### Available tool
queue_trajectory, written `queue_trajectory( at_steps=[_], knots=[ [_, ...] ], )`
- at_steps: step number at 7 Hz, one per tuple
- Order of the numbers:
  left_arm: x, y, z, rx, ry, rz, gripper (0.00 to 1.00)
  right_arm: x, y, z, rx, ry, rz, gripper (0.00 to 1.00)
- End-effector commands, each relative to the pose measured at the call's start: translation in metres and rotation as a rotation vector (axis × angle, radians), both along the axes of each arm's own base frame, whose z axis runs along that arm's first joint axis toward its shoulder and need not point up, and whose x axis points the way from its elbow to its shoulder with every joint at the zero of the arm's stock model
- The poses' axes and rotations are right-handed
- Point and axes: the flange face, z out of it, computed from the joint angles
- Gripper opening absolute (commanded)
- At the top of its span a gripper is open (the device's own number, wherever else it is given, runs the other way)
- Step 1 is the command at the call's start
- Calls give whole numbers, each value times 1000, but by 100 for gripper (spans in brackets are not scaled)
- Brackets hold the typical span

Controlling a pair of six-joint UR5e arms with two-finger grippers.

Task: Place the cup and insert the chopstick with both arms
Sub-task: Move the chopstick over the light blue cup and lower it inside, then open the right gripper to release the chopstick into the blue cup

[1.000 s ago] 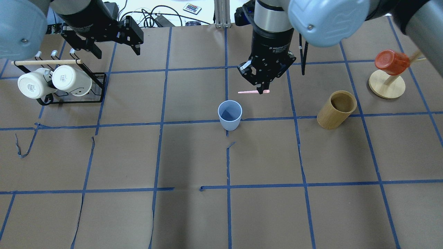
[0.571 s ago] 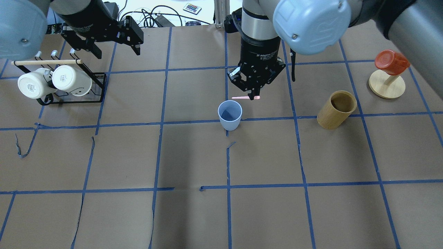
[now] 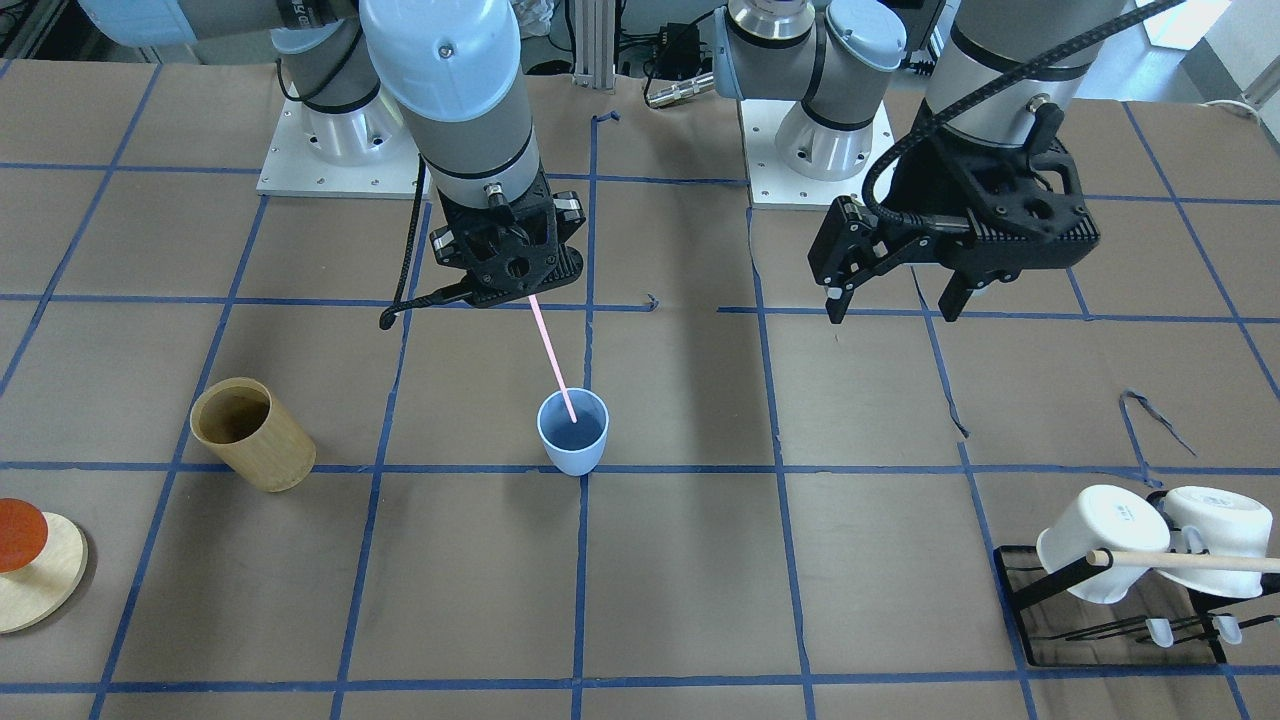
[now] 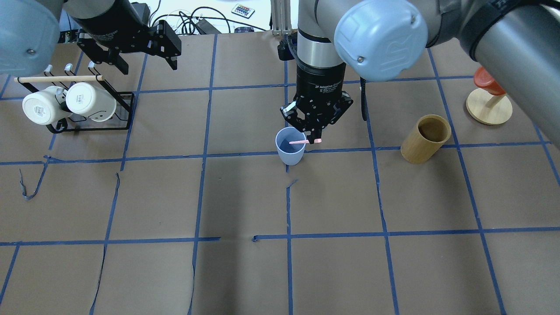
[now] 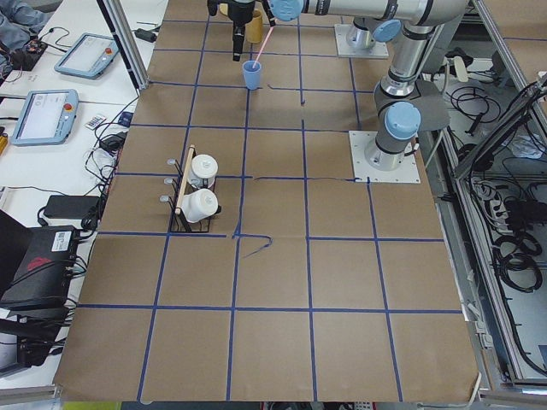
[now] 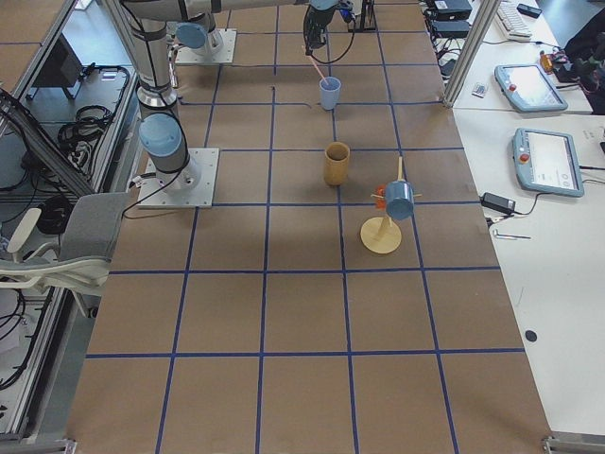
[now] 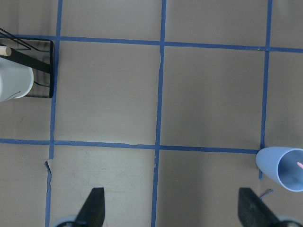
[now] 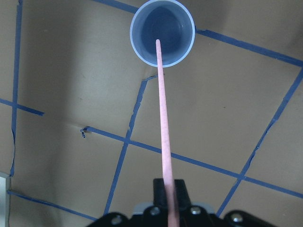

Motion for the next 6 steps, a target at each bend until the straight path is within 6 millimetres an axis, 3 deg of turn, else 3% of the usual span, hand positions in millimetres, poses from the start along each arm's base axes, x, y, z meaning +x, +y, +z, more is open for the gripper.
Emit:
queue_trajectory(
  at_steps=[1,2,3,4,6],
  knots=[
    [0,0,0,0,0,0,100,0,4,-4,33,6,1,0],
    [0,0,0,0,2,0,100,1,1,-8,37,7,4,0],
    [0,0,0,0,2,0,100,2,-4,-8,6,-3,12,86],
    [0,0,0,0,2,0,100,4,-8,-4,-31,-19,16,100],
    [0,0,0,0,2,0,100,3,-9,-1,-38,-18,16,100]
  ],
)
